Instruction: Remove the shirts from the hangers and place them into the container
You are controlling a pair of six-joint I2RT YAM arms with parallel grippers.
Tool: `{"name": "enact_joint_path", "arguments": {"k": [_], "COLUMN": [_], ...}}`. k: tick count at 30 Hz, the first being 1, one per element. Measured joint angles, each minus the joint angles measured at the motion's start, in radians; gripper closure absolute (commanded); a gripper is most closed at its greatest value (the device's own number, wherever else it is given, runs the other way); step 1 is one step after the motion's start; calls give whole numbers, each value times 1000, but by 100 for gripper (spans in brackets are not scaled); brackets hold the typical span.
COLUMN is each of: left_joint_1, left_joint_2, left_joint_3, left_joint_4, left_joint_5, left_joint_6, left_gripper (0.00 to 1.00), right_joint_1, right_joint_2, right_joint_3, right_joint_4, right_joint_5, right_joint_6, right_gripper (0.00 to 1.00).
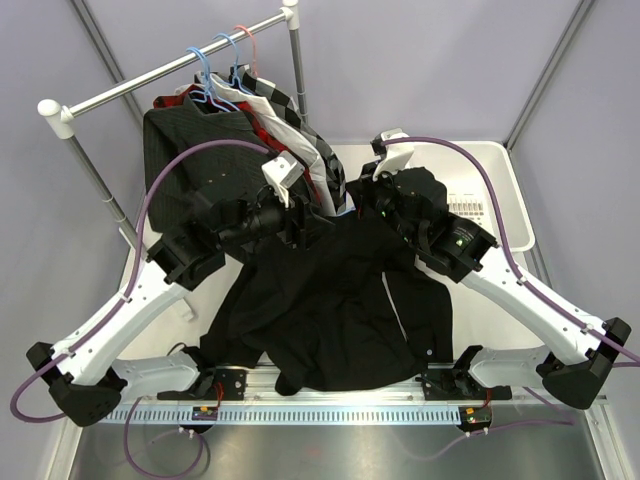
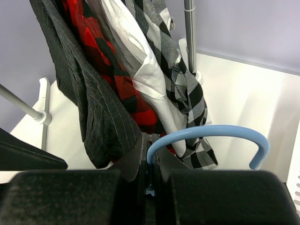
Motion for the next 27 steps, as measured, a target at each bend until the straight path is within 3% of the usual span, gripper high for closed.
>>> {"name": "enact_joint_path", "arguments": {"k": [6, 12, 13, 27], "left_joint_1": [-18, -24, -26, -39], "left_joint_2": [10, 10, 10, -108], "left_joint_3": [0, 0, 0, -82], "left_joint_4": [-26, -50, -50, -79], "left_joint_5": [-63, -98, -99, -222], "left_joint_6": [23, 48, 50, 77], "left_gripper": [42, 85, 98, 100], "right_joint_1": [1, 1, 1, 10], "right_joint_2": [0, 0, 0, -138], "right_joint_3": [0, 0, 0, -111], "right_joint_4": [0, 0, 0, -42], "right_joint_5": [7, 14, 17, 112], "right_joint_6": [-4, -5, -5, 8], "right_gripper": [100, 100, 100, 100]}}
